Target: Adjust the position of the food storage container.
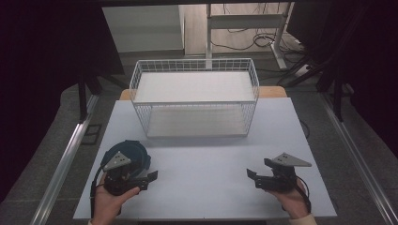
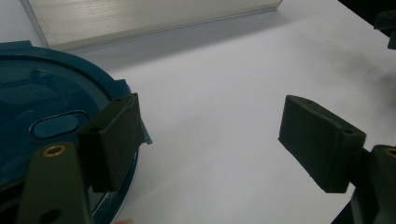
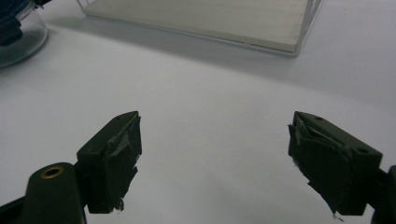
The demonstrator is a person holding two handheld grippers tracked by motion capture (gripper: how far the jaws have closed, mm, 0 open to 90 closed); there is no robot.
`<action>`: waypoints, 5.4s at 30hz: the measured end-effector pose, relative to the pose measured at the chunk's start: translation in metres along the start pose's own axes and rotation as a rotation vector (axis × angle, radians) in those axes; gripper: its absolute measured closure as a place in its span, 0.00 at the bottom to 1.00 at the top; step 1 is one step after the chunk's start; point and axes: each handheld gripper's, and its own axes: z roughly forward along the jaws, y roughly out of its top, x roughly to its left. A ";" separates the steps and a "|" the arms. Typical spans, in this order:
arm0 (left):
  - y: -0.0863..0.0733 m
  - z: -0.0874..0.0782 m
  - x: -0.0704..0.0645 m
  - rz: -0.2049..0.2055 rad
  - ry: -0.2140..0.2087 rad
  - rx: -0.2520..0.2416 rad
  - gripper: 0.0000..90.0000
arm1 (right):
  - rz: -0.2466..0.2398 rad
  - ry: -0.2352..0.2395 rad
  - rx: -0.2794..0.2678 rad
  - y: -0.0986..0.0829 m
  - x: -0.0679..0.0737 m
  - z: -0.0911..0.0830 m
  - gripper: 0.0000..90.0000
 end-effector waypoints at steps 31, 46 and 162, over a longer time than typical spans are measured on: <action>-0.009 -0.030 0.017 -0.018 0.038 -0.036 0.25 | -0.052 -0.004 0.002 0.006 0.001 0.002 0.23; -0.007 -0.048 0.030 -0.025 0.094 -0.065 0.27 | -0.061 -0.025 0.016 0.004 -0.002 0.003 0.23; -0.014 0.010 0.119 -0.122 0.159 0.184 1.00 | -0.090 -0.092 -0.039 0.005 -0.007 0.006 0.22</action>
